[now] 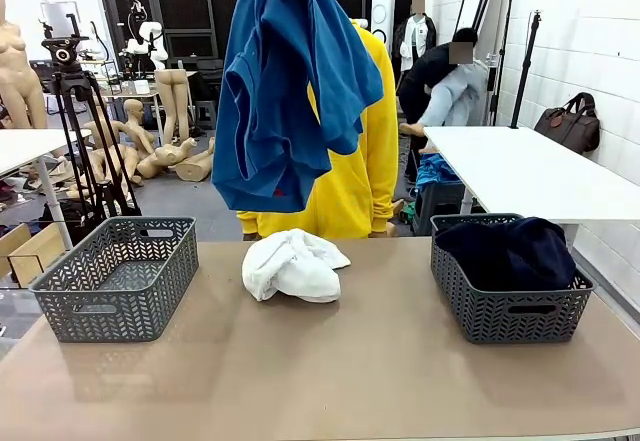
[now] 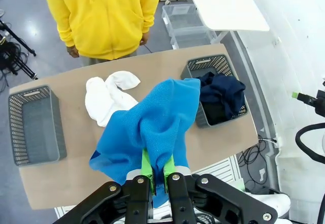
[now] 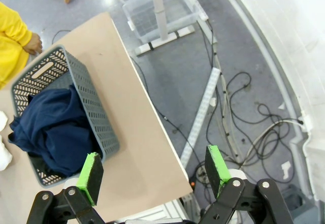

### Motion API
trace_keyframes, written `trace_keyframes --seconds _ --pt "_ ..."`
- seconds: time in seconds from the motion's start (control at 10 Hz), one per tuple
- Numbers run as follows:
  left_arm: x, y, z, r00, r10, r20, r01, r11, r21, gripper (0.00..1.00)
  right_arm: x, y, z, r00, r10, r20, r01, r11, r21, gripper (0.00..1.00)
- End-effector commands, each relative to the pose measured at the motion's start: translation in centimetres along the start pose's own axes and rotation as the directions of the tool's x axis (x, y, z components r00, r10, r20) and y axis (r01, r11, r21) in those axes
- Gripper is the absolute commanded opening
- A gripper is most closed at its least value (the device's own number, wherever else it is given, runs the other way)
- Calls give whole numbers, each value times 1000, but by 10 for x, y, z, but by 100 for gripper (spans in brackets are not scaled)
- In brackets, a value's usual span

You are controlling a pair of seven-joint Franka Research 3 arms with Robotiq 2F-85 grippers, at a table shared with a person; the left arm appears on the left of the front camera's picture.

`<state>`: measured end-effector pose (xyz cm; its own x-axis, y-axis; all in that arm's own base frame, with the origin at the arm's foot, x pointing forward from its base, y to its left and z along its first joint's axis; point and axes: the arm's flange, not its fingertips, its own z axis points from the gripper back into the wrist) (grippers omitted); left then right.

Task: Sort the tops and bottoms.
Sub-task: Sort the clothes according to human instructions.

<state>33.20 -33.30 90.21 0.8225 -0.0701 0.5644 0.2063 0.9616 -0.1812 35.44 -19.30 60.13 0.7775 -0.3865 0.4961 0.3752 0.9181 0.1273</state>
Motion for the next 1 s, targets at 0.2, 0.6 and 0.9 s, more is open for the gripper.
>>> trace_keyframes --seconds 0.2,0.6,0.9 --pt "-1 -3 -4 1000 -10 5 10 1000 -7 0 -2 0 0 1000 1 -8 -1 1000 -12 100" --pt "-1 -3 -4 1000 -10 5 10 1000 -7 0 -2 0 0 1000 1 -8 -1 1000 -12 100" --pt "-1 -3 -4 1000 -10 5 10 1000 -7 0 -2 0 0 1000 1 -8 -1 1000 -12 100"
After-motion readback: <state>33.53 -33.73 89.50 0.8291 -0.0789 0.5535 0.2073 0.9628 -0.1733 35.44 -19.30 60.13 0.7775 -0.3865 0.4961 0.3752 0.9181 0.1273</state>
